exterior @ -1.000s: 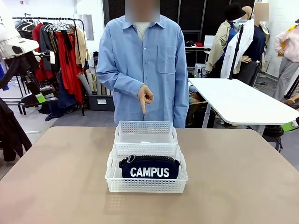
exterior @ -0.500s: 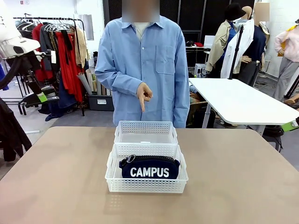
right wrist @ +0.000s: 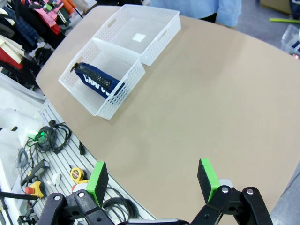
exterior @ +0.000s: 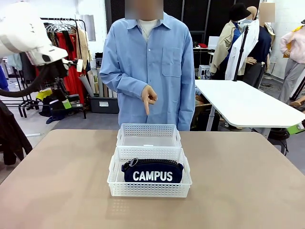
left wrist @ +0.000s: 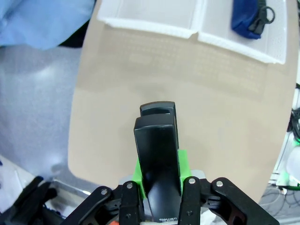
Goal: Distribute items into two baskets.
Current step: Place the picked Stapler into the Organizing basket as instructed by the person.
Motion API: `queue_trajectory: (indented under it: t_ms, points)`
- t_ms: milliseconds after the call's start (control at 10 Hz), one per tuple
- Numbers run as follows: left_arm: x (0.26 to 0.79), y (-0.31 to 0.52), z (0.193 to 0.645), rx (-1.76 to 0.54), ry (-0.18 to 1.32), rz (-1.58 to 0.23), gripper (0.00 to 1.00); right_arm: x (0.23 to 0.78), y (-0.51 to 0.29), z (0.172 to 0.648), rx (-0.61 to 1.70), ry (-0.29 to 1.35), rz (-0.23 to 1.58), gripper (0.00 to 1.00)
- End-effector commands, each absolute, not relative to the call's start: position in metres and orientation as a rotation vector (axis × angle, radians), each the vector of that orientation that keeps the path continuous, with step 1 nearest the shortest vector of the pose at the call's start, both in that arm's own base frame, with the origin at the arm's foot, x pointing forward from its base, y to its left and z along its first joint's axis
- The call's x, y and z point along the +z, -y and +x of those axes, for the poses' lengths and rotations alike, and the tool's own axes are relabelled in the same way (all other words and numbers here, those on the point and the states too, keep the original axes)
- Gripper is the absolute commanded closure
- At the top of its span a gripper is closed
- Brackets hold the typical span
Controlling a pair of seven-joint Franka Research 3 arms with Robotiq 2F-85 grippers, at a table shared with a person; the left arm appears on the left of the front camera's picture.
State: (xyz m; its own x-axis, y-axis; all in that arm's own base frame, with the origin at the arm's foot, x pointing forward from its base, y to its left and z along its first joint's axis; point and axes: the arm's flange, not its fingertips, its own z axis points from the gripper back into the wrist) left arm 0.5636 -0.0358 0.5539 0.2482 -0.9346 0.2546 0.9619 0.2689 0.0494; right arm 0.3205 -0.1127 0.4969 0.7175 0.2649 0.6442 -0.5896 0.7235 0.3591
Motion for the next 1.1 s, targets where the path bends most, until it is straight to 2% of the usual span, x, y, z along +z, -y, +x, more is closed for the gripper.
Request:
queue_trajectory:
  t_ms: [0,400,1000]
  points:
    - [0.554,0.047,0.572,-1.381,0.239,-0.155,1.0,0.499,0.113,0.321,0.499,0.598,0.594,0.0]
    - [0.534,0.108,0.596,-1.499,0.238,-0.25,1.0,0.499,0.113,0.321,0.499,0.598,0.594,0.0]
    - [0.513,0.183,0.613,-1.624,0.211,-0.272,1.0,0.499,0.113,0.321,0.499,0.598,0.594,0.0]
